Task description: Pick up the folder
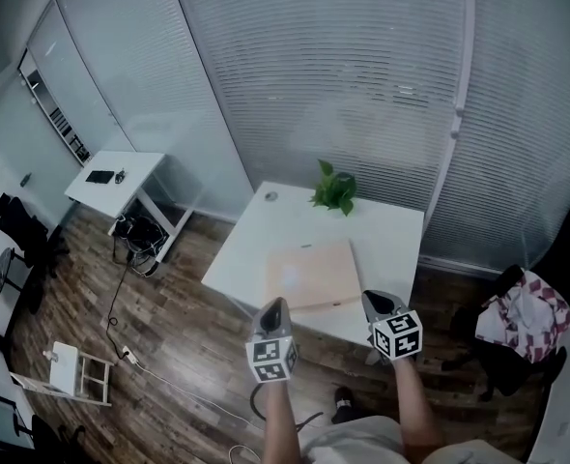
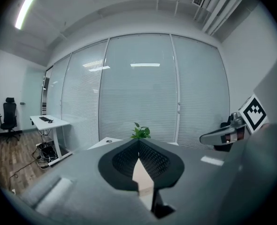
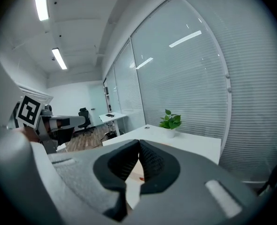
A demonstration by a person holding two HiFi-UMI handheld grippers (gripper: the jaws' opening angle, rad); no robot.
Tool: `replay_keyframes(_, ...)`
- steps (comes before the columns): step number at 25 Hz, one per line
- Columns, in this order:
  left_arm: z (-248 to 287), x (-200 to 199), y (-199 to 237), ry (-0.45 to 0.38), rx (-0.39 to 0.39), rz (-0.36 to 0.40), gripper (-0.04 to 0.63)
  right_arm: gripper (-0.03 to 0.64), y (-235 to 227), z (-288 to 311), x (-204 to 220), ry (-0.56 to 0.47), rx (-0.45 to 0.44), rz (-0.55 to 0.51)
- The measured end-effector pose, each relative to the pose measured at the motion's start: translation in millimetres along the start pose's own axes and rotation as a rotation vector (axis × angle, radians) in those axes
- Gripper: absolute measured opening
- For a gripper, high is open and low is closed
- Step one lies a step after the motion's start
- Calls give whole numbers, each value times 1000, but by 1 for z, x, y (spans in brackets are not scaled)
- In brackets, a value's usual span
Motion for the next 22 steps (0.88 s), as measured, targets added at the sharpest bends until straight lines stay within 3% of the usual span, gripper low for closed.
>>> replay_keyframes(7,30,-11,0,-34,-34,-7,8,2,-38,2,-9,-15,42,27)
replay_keyframes(16,49,-3,10,35,-93,23,8,2,-54,25,5,47,22,42)
replay_keyframes(22,75,-5,32,29,-94,-17,8,2,-77,43,-6,49,61,47)
Point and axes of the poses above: the fingertips, and each gripper's own axes: z forward along the fingers, y to its left, x out of its underside, the point moved 9 cm from there along -z, backward along the fingers, and after that the axes turned 9 degrees about -x, right-handed, at the moved point
